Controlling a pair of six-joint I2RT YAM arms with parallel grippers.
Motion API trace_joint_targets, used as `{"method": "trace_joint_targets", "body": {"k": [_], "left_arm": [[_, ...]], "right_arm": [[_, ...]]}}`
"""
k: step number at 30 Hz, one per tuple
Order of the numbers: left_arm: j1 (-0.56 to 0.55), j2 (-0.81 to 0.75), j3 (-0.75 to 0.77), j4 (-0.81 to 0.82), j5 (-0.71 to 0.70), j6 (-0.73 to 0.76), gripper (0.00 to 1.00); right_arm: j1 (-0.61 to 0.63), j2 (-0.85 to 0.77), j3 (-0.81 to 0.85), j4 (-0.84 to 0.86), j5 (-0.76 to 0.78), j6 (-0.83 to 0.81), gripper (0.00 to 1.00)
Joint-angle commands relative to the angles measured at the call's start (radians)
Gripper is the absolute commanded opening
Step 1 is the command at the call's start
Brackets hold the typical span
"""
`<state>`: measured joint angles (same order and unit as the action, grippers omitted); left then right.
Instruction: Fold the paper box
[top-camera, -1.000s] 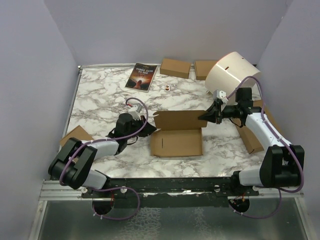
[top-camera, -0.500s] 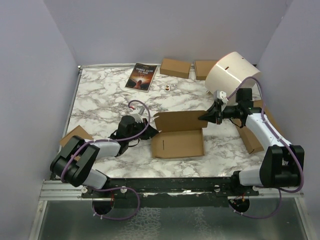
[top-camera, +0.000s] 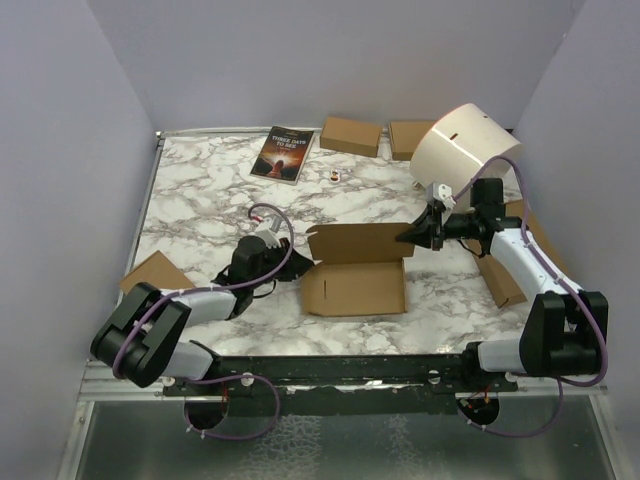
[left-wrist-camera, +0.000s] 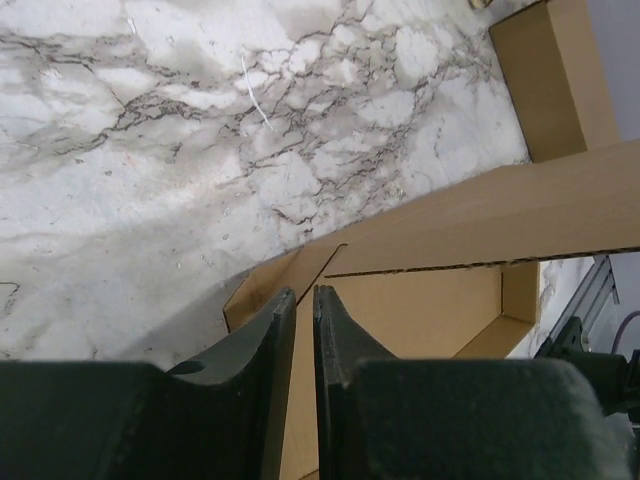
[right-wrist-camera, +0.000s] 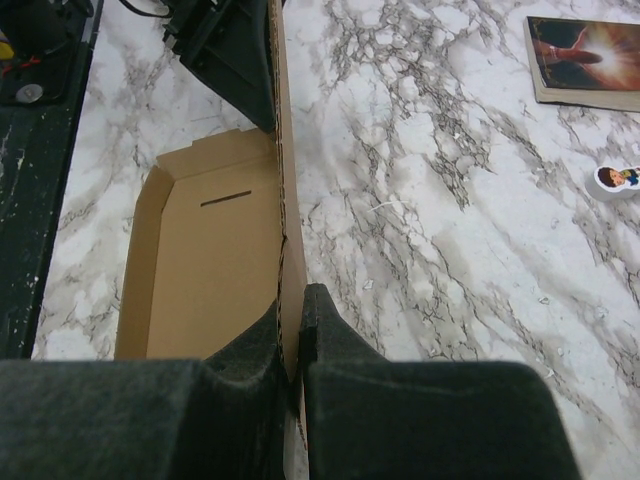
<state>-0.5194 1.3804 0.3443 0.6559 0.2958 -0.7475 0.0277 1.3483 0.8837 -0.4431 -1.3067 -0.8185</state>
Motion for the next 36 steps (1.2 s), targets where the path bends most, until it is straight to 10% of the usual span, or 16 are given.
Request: {"method": "trace_joint_targets", "body": {"k": [1,36], "left_arm": [[-0.005,-0.077,-0.005,-0.028,-0.081,0.016,0.18],[-0.084,0.113,0.015,0.128,-0.048,-0.081,0.03]], "right_arm": [[0.003,-0.025,-0.003,0.032,-0.020,0.000,0.01],[0.003,-0.018,-0.012,0.036,-0.029,0.000,0.01]]}}
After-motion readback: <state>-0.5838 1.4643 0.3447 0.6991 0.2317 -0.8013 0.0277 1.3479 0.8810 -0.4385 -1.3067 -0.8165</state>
